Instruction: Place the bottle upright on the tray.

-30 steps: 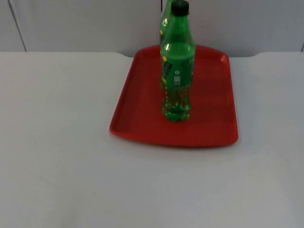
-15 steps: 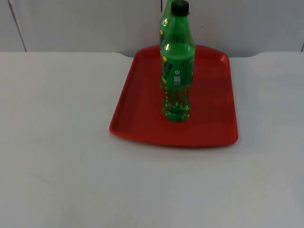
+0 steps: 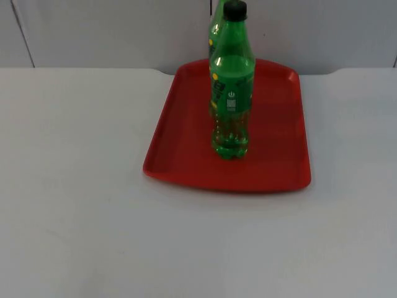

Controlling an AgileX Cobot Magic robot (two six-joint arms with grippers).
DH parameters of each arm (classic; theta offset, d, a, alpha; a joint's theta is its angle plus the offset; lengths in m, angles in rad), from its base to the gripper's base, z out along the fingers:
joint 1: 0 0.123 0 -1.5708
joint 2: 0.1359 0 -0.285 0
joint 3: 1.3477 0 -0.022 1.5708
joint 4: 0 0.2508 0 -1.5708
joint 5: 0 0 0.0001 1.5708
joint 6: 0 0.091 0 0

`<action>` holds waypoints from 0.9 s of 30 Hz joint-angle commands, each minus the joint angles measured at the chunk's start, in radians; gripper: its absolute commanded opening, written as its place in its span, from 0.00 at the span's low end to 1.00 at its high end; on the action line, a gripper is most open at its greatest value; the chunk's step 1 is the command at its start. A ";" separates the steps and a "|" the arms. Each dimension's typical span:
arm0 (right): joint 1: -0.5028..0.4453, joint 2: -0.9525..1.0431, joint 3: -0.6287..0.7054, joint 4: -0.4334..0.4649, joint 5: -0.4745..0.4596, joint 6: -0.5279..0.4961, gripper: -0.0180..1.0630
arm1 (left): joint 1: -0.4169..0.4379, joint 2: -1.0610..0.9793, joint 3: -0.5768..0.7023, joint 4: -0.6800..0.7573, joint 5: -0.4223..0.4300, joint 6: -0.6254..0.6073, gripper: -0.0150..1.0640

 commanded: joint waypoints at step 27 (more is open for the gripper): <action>-0.004 -0.004 0.033 0.005 0.003 0.003 0.99 | 0.003 -0.003 0.004 0.002 -0.001 -0.006 0.99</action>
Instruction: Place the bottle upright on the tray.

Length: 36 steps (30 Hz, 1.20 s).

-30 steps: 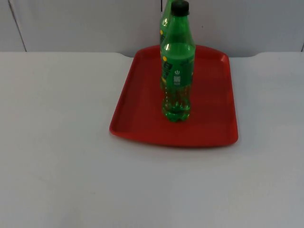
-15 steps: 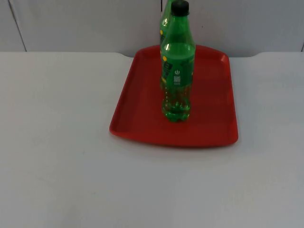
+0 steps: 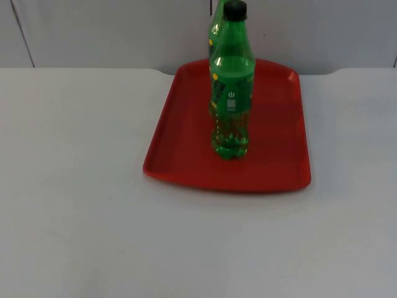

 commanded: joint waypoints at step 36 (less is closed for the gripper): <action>-0.235 -0.004 0.006 0.010 -0.003 0.056 0.99 | 0.003 -0.003 0.004 0.002 -0.001 -0.006 0.99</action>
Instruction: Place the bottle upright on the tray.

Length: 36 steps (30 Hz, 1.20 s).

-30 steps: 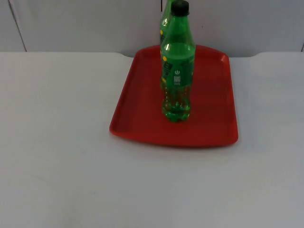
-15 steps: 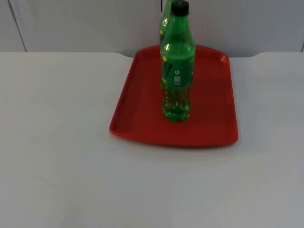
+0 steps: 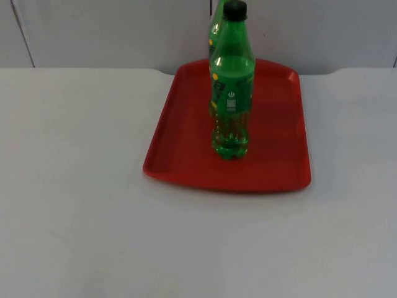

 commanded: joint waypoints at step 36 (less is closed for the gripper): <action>-0.116 -0.004 0.006 0.002 -0.003 0.003 0.99 | 0.003 -0.003 0.004 0.002 -0.001 -0.006 0.99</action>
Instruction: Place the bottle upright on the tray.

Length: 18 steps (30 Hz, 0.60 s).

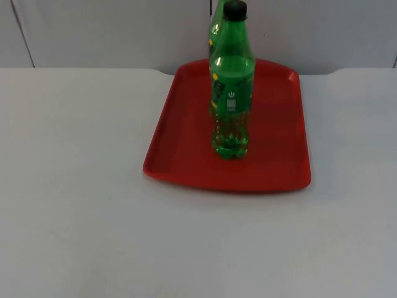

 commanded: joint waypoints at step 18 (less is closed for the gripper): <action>-0.008 -0.004 0.006 0.002 -0.003 0.003 0.99 | 0.165 -0.003 0.004 0.002 -0.001 -0.006 0.99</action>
